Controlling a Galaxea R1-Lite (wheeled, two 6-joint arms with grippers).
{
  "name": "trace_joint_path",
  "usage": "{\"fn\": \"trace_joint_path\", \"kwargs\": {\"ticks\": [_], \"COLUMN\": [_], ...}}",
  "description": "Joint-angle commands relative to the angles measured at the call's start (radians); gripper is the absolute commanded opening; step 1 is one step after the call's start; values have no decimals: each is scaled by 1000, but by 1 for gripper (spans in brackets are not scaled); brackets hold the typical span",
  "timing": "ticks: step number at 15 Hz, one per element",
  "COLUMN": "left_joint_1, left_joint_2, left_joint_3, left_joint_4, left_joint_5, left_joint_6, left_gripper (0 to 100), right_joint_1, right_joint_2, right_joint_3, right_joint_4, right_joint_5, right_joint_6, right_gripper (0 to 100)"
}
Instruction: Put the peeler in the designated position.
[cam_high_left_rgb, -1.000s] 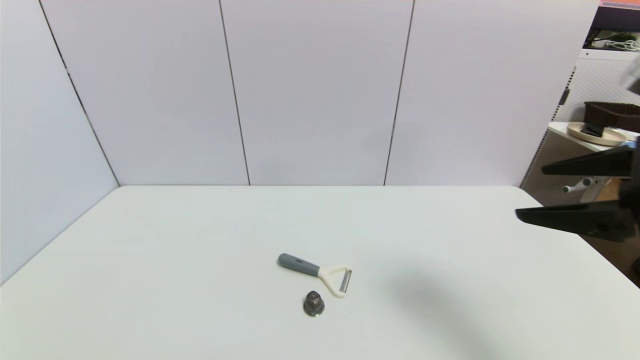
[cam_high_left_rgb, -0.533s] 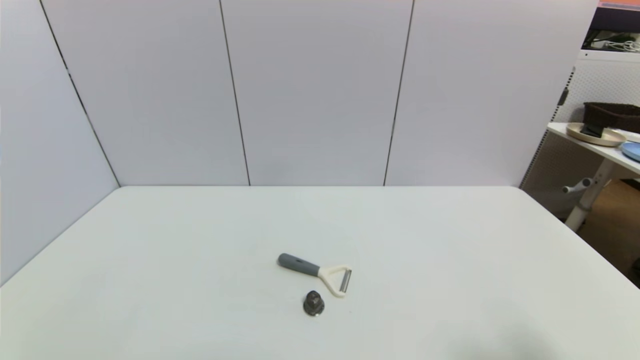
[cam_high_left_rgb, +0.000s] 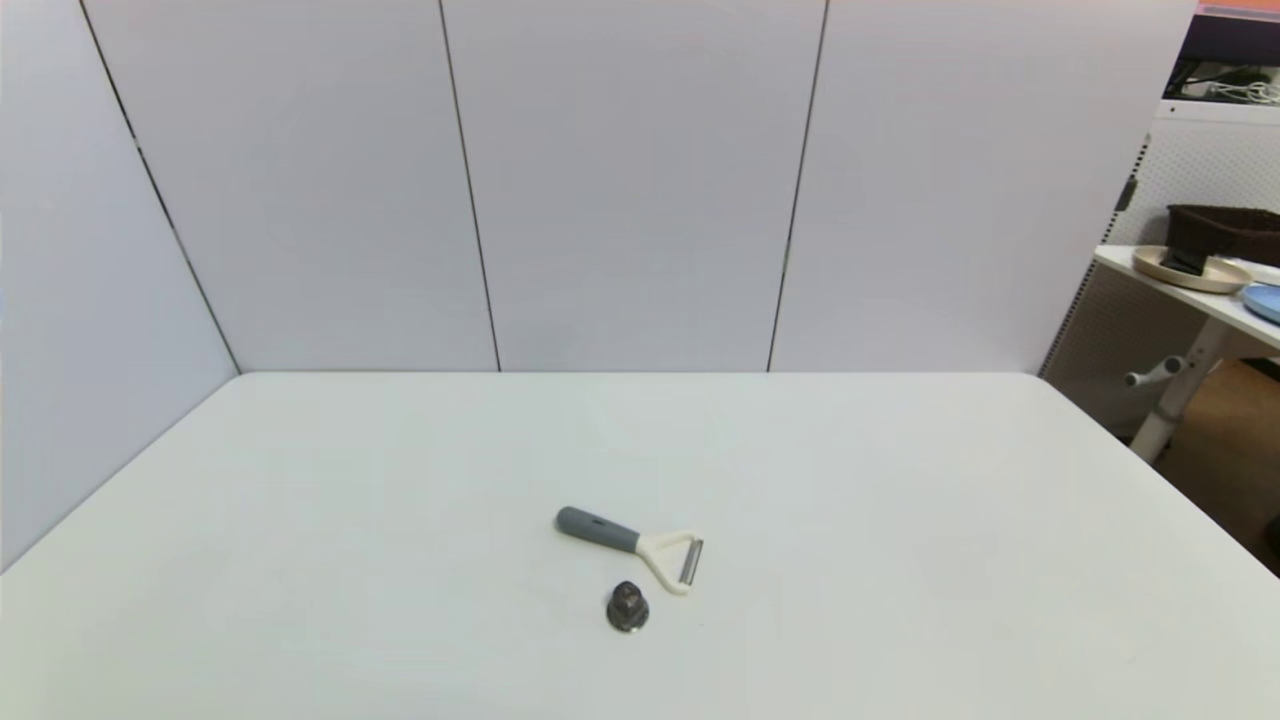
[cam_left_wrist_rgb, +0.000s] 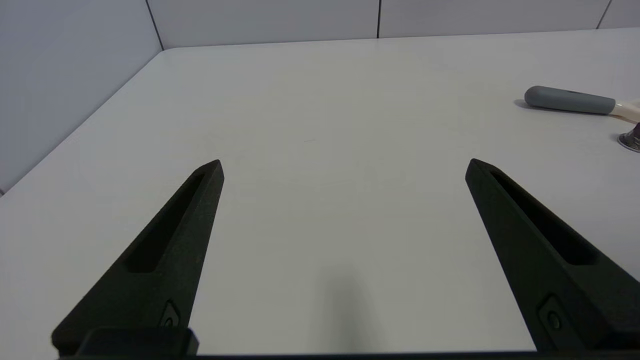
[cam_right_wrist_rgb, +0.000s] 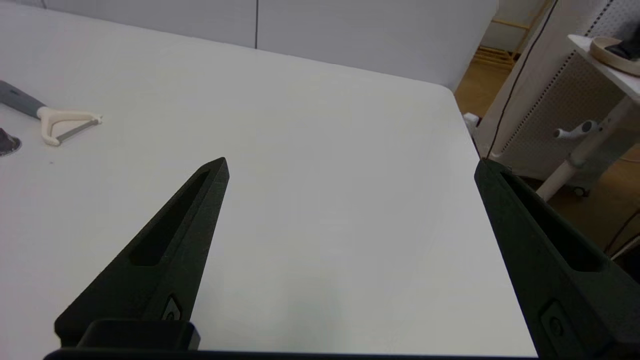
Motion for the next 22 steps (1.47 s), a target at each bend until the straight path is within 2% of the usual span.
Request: {"fn": "trace_joint_path", "kwargs": {"ticks": [1,3,7,9,13,15,22], "left_joint_1": [0,0,0,0,0,0,0], "left_joint_2": [1,1,1,1,1,1,1], "left_joint_3": [0,0,0,0,0,0,0], "left_joint_4": [0,0,0,0,0,0,0], "left_joint_5": [0,0,0,0,0,0,0], "left_joint_6": [-1,-1,-1,-1,-1,-1,-1], "left_gripper": [100,100,100,100,100,100,100], "right_joint_1": [-1,5,7,8,8,8,8], "right_joint_2": [-113,-176,-288,-288,-288,-288,-288], "right_joint_3": [157,295,426,432,432,432,432], "right_joint_4": [-131,-232,-239,-213,-219,-216,-216], "right_joint_5": [-1,2,6,7,10,12,1], "right_joint_6": [6,5,5,6,14,43,52], "right_gripper": [100,100,100,100,100,100,100]}}
